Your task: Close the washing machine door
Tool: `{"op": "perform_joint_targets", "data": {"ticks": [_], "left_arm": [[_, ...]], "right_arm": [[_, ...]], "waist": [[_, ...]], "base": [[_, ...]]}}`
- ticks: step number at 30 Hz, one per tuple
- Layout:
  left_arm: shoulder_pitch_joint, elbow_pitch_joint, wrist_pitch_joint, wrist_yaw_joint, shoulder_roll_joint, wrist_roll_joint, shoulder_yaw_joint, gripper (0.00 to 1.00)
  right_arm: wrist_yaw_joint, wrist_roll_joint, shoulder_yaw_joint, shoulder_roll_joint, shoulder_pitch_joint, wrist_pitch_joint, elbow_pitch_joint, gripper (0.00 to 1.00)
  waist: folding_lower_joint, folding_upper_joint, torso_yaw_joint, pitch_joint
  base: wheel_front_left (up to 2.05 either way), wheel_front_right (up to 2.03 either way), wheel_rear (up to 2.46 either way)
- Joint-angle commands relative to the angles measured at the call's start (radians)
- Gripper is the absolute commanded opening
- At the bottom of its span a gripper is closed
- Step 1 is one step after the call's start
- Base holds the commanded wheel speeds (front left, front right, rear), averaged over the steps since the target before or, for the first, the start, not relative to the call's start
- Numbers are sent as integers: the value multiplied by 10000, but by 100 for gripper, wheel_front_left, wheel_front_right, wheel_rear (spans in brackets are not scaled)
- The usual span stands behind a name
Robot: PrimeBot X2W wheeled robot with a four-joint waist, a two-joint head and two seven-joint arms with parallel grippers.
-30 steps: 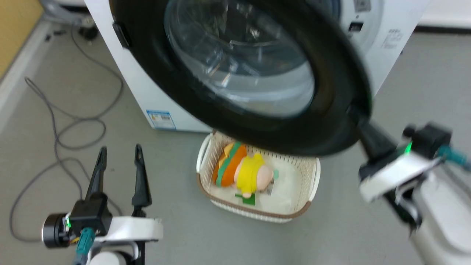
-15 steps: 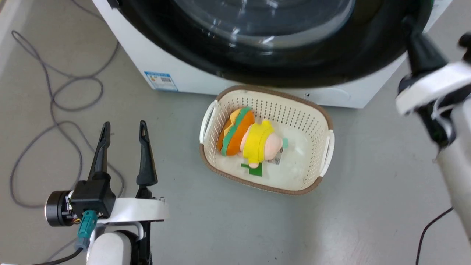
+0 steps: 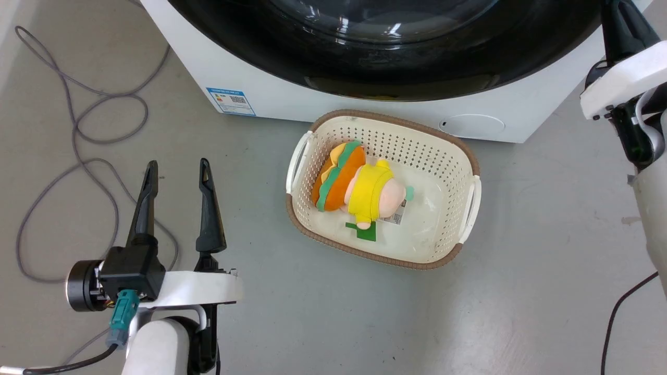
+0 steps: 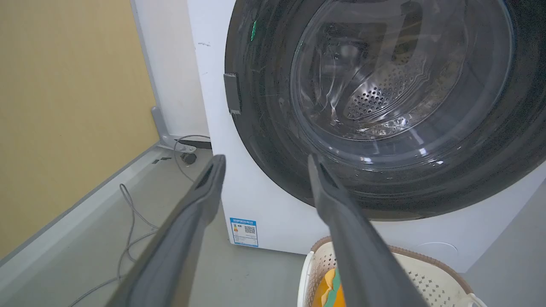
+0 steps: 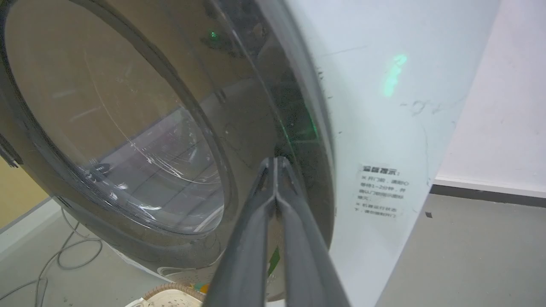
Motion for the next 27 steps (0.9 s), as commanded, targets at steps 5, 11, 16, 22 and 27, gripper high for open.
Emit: {"op": "perform_joint_targets", "data": {"ticks": [5, 11, 16, 22, 27], "left_arm": [[-34, 71, -42, 94, 0, 48, 99, 100], [266, 203, -42, 77, 0, 156, 264, 100], [573, 297, -42, -28, -1, 315, 448, 100], [1013, 366, -42, -73, -1, 447, 735, 100], [1415, 405, -42, -98, -1, 528, 861, 100]], "right_arm": [[-19, -397, -302, 160, 93, -44, -274, 0], [-19, -752, -1019, 386, 1272, -44, -2518, 0], [-19, -1377, -1445, 662, 2668, -44, -4793, 0], [-19, -2312, -1573, 1129, 4455, -44, -6744, 0], [-19, -2633, -1610, 1698, 5997, -44, -7290, 0]], "waist": [[-1, 0, -104, -258], [-1, 0, -383, -996], [-1, 0, -633, -1675], [-1, 0, -968, -2352], [-1, 0, -1246, -2853]], "base": [[0, 0, 0], [0, 0, 0], [0, 0, 0], [0, 0, 0], [0, 0, 0]]}}
